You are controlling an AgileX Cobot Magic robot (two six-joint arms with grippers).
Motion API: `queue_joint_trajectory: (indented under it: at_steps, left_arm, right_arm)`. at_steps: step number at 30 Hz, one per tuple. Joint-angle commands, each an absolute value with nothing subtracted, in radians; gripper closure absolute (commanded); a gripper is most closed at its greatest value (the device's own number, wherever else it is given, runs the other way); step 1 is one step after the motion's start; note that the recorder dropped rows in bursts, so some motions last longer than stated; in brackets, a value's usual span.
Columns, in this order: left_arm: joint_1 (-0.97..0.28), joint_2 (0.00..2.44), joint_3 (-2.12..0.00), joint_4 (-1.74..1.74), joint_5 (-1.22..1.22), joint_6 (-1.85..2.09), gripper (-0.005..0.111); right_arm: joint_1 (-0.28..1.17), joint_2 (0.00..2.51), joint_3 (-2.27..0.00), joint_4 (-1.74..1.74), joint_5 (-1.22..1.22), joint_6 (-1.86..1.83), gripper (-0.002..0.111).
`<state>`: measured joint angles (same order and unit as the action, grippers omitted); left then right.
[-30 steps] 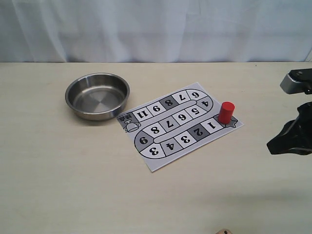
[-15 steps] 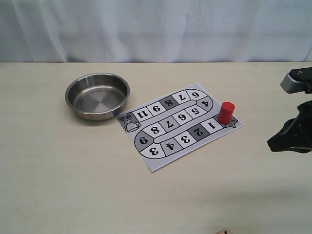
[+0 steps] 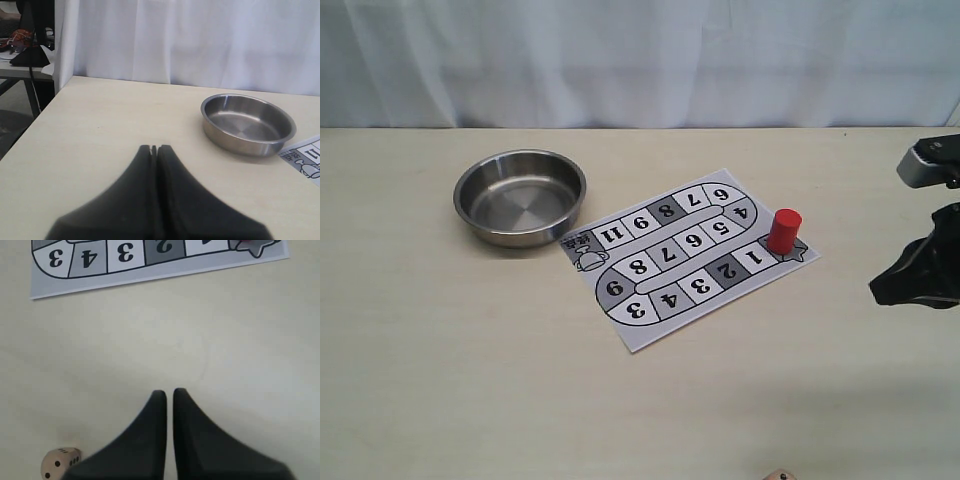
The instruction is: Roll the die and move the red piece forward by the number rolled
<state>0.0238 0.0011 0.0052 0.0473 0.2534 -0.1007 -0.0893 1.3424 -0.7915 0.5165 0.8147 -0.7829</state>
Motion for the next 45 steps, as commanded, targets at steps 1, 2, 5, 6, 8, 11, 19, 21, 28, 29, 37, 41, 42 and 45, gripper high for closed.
queue_joint_trajectory:
  at_steps: [1, 2, 5, 6, 8, 11, 19, 21, 28, 29, 37, 41, 42, 45]
  left_arm:
    - [0.024, 0.0, 0.0, 0.051, 0.242, -0.1, 0.107]
    - [0.024, 0.0, 0.0, 0.051, 0.242, -0.1, 0.107]
    - [0.024, 0.0, 0.0, 0.051, 0.242, -0.1, 0.107]
    - [0.024, 0.0, 0.0, 0.051, 0.242, -0.1, 0.107]
    - [0.024, 0.0, 0.0, 0.051, 0.242, -0.1, 0.107]
    - [0.024, 0.0, 0.0, 0.051, 0.242, -0.1, 0.107]
    - [0.024, 0.0, 0.0, 0.049, 0.242, -0.1, 0.107]
    - [0.024, 0.0, 0.0, 0.049, 0.242, -0.1, 0.107]
    - [0.024, 0.0, 0.0, 0.049, 0.242, -0.1, 0.107]
    - [0.024, 0.0, 0.0, 0.049, 0.242, -0.1, 0.107]
    - [0.024, 0.0, 0.0, 0.049, 0.242, -0.1, 0.107]
    - [0.024, 0.0, 0.0, 0.049, 0.242, -0.1, 0.107]
    - [0.024, 0.0, 0.0, 0.049, 0.242, -0.1, 0.107]
    - [0.024, 0.0, 0.0, 0.049, 0.242, -0.1, 0.107]
  right_arm:
    - [-0.09, 1.335, -0.788, 0.506, 0.766, -0.787, 0.104]
    - [-0.09, 1.335, -0.788, 0.506, 0.749, -0.772, 0.104]
    - [-0.09, 1.335, -0.788, 0.506, 0.7, -0.744, 0.104]
    - [-0.09, 1.335, -0.788, 0.506, 0.685, -0.744, 0.104]
    - [-0.09, 1.335, -0.788, 0.506, 0.661, -0.744, 0.104]
    - [-0.09, 1.335, -0.788, 0.506, 0.632, -0.743, 0.104]
    - [-0.09, 1.335, -0.788, 0.506, 0.592, -0.71, 0.104]
    - [-0.09, 1.335, -0.788, 0.506, 0.592, -0.71, 0.104]
    - [-0.09, 1.335, -0.788, 0.506, 0.591, -0.71, 0.104]
    - [-0.09, 1.335, -0.788, 0.506, 0.591, -0.71, 0.104]
    - [-0.09, 1.335, -0.788, 0.497, 0.558, -0.667, 0.104]
    - [-0.09, 1.335, -0.788, 0.448, 0.542, -0.59, 0.104]
    - [-0.09, 1.335, -0.788, 0.442, 0.542, -0.583, 0.104]
    - [-0.09, 1.335, -0.789, 0.435, 0.56, -0.581, 0.104]
